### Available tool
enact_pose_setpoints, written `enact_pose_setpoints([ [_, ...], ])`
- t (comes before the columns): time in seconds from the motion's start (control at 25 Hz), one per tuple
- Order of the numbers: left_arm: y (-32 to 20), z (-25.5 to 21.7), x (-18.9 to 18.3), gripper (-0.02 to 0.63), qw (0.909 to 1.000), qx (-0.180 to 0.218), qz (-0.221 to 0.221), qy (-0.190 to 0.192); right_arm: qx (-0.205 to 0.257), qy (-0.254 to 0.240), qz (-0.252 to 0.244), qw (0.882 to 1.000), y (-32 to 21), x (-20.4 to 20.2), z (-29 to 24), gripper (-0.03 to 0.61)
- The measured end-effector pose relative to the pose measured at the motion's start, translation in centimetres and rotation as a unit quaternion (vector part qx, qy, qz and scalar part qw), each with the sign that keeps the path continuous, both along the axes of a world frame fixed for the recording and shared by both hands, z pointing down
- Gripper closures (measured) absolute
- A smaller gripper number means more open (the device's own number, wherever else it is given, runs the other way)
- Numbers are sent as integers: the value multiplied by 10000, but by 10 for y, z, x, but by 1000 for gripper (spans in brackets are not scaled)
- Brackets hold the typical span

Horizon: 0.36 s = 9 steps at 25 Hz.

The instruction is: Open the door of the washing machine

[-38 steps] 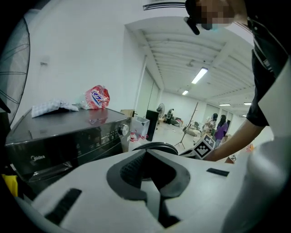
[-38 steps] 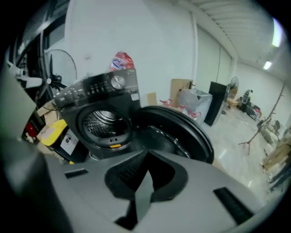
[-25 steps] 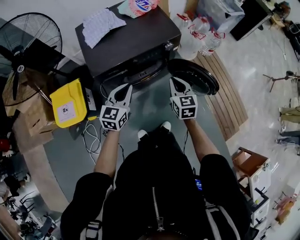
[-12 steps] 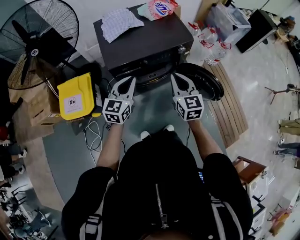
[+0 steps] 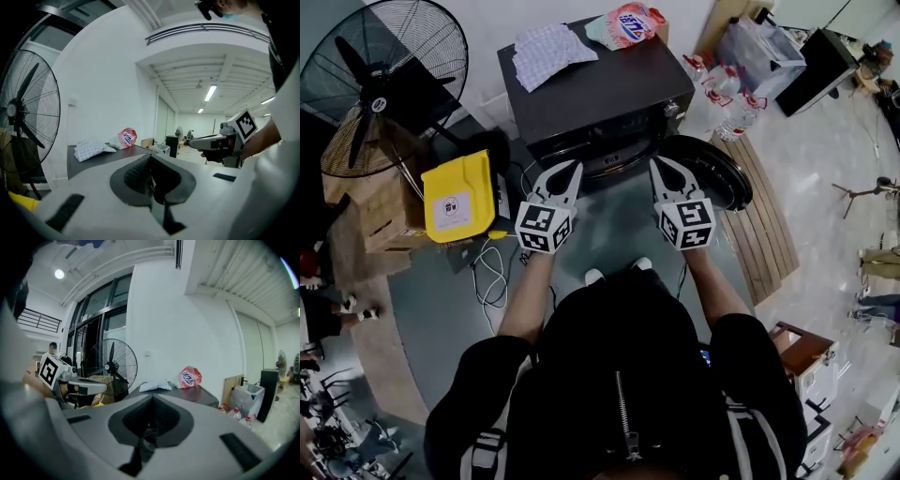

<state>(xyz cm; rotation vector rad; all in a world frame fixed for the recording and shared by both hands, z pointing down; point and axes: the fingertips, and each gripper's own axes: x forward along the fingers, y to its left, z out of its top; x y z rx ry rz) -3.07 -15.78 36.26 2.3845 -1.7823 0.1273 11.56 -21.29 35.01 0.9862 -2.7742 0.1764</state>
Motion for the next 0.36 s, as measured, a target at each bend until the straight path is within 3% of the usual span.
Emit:
enact_pose_setpoints([
  [0.36, -1, 1, -7, 612, 10000, 4, 19, -30, -34, -22, -13, 10000, -1, -7, 3, 577],
])
